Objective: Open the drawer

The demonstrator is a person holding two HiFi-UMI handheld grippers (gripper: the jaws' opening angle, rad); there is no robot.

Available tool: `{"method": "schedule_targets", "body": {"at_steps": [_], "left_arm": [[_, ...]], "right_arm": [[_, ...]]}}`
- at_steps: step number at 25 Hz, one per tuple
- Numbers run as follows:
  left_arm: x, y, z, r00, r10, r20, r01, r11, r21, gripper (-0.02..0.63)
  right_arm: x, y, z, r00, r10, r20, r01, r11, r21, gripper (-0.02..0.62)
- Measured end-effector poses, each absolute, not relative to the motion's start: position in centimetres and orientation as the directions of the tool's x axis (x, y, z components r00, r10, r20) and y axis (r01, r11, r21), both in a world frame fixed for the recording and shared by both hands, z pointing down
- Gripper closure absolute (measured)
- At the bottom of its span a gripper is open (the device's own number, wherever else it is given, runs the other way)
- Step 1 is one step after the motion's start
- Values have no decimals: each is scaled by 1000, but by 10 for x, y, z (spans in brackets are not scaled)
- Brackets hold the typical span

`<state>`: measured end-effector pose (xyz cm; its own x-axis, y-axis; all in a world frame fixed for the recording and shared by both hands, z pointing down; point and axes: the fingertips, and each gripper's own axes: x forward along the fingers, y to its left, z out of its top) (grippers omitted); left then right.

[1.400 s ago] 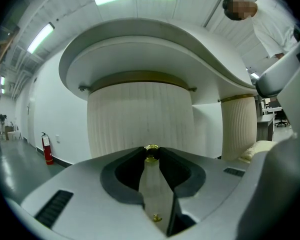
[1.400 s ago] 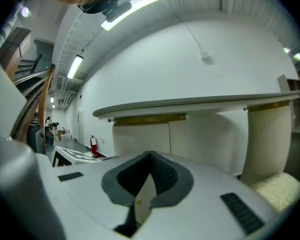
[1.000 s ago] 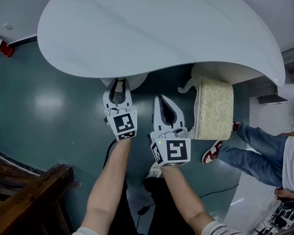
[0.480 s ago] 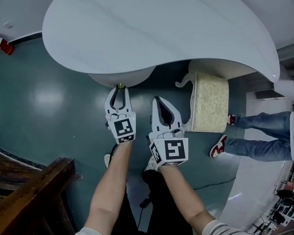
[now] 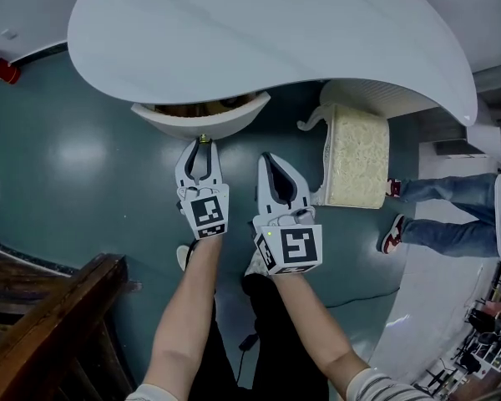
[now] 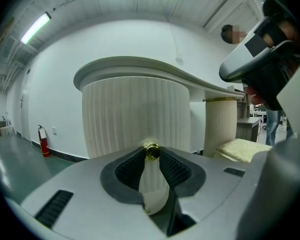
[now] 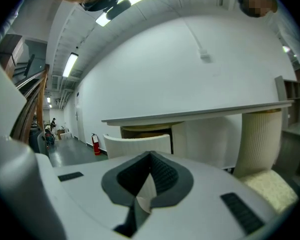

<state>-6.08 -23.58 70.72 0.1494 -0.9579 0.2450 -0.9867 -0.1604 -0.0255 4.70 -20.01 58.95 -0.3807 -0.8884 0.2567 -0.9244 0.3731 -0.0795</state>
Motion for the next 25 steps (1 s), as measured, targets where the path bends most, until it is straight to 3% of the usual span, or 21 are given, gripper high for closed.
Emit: {"method": "schedule_targets", "body": {"at_steps": [25], "left_arm": [[-57, -183, 712, 162, -925, 343, -985, -173, -1, 509]], "right_arm": [[51, -169, 582, -383, -862, 333, -923, 369, -107, 591]]}}
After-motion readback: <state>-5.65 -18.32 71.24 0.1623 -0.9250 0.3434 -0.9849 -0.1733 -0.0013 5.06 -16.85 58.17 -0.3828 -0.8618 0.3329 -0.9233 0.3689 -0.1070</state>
